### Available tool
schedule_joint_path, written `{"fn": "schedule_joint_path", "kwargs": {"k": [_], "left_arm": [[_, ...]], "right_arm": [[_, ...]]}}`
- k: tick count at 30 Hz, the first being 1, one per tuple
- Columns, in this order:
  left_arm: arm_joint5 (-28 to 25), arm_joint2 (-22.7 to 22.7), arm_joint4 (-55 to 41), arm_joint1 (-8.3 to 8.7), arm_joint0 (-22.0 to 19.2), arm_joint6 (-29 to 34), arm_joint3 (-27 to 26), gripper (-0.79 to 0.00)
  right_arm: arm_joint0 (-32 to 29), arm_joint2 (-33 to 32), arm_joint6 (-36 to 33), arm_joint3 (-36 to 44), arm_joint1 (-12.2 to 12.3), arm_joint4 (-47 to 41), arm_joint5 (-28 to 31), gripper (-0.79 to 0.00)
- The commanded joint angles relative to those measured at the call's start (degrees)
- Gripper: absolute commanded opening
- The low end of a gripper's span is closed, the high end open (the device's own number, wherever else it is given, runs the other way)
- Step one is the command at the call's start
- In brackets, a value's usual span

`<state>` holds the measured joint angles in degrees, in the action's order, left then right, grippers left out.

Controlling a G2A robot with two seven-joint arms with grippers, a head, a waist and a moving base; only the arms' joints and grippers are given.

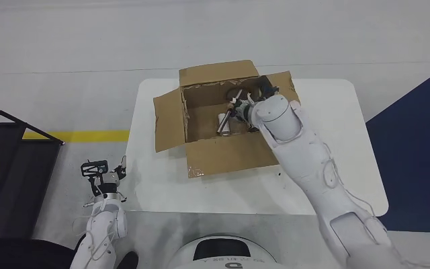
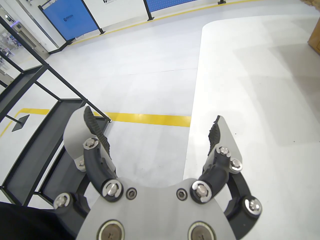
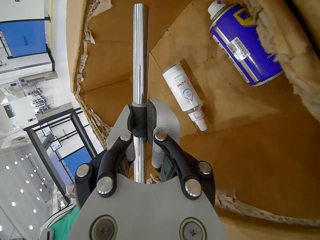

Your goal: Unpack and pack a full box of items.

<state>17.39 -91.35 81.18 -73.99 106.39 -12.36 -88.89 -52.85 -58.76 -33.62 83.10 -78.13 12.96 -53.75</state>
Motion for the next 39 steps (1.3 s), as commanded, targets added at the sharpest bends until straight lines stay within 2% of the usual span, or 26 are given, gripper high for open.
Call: {"fn": "schedule_joint_path", "kwargs": {"k": [1, 5, 8, 13, 17, 20, 24, 30, 34, 39], "left_arm": [[0.0, 0.0, 0.0, 0.0, 0.0, 0.0, 0.0, 0.0], [0.0, 0.0, 0.0, 0.0, 0.0, 0.0, 0.0, 0.0], [0.0, 0.0, 0.0, 0.0, 0.0, 0.0, 0.0, 0.0], [0.0, 0.0, 0.0, 0.0, 0.0, 0.0, 0.0, 0.0], [0.0, 0.0, 0.0, 0.0, 0.0, 0.0, 0.0, 0.0], [0.0, 0.0, 0.0, 0.0, 0.0, 0.0, 0.0, 0.0], [0.0, 0.0, 0.0, 0.0, 0.0, 0.0, 0.0, 0.0], [0.0, 0.0, 0.0, 0.0, 0.0, 0.0, 0.0, 0.0], [0.0, 0.0, 0.0, 0.0, 0.0, 0.0, 0.0, 0.0], [0.0, 0.0, 0.0, 0.0, 0.0, 0.0, 0.0, 0.0]], "right_arm": [[0.93, 1.1, 0.42, -1.58, -0.18, 0.74, -0.51, -0.693], [2.06, 2.81, 1.87, -2.93, -0.6, 1.76, -1.84, -0.65], [2.14, 3.52, 2.77, -2.97, -0.79, 2.13, -2.29, -0.545], [1.07, 3.0, 3.18, -1.01, -0.71, 1.69, -2.62, -0.533], [-1.72, 0.73, 2.72, 4.91, 0.11, 1.91, -3.01, -0.533], [-5.81, -2.28, 1.71, 12.89, 1.37, 3.42, -3.14, -0.489], [-12.97, -8.63, -0.39, 24.52, 3.45, 5.79, -2.07, -0.453], [-25.47, -23.1, -5.3, 39.5, 6.44, 8.45, 1.05, -0.443], [-32.36, -33.73, -7.96, 44.51, 7.65, 8.34, 2.39, -0.468], [-39.44, -42.84, -8.71, 45.98, 8.53, 10.03, 3.63, -0.437]]}}
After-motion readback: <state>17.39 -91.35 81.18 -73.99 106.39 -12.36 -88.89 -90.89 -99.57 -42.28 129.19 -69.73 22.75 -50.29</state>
